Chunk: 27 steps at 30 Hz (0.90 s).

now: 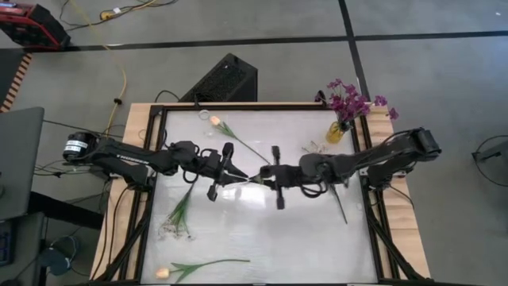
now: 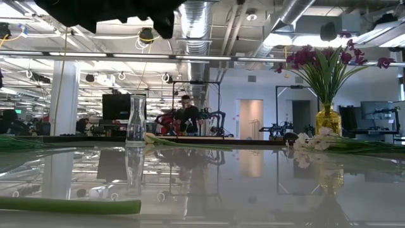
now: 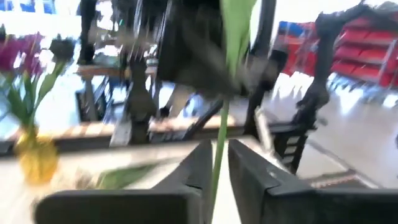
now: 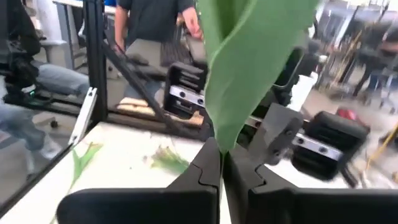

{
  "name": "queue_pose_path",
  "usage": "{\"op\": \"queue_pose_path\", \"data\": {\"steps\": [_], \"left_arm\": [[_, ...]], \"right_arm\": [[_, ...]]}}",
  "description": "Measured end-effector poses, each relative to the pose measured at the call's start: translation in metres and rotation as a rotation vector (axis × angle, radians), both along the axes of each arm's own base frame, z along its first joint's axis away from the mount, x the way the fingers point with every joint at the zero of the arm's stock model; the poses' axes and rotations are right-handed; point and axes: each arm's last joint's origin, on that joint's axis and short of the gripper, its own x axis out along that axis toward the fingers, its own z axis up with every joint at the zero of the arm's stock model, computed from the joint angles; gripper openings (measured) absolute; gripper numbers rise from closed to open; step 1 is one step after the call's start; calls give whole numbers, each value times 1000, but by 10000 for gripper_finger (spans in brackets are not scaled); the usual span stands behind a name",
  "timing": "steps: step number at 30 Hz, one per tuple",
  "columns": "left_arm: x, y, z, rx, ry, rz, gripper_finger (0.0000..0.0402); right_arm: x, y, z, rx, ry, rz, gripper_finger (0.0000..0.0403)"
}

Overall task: Sort flowers into vase by color
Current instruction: Put the black tulip into the yellow vase

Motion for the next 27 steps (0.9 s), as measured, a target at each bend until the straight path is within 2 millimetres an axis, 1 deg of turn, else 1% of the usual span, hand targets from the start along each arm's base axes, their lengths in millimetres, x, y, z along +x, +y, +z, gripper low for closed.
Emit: {"op": "queue_pose_path", "data": {"steps": [4,7,10,13,16,18,22,27], "left_arm": [[0,3,-12,28,124,93,89],[0,4,-21,77,208,141,121],[-1,5,-27,129,264,176,143],[-1,6,-27,170,258,194,155],[-1,6,-26,212,239,196,158],[-1,7,-26,227,235,197,158],[-1,11,-26,223,237,213,158],[-1,17,-26,187,245,237,158]], "right_arm": [[-33,2,13,33,130,-52,34],[-66,6,20,68,247,-129,28],[-99,8,26,142,315,-198,28],[-126,7,31,216,343,-259,33],[-148,2,39,253,307,-330,32],[-161,-3,51,245,251,-380,29],[-181,-17,84,170,60,-501,29],[-193,-39,130,30,-184,-609,29]]}}
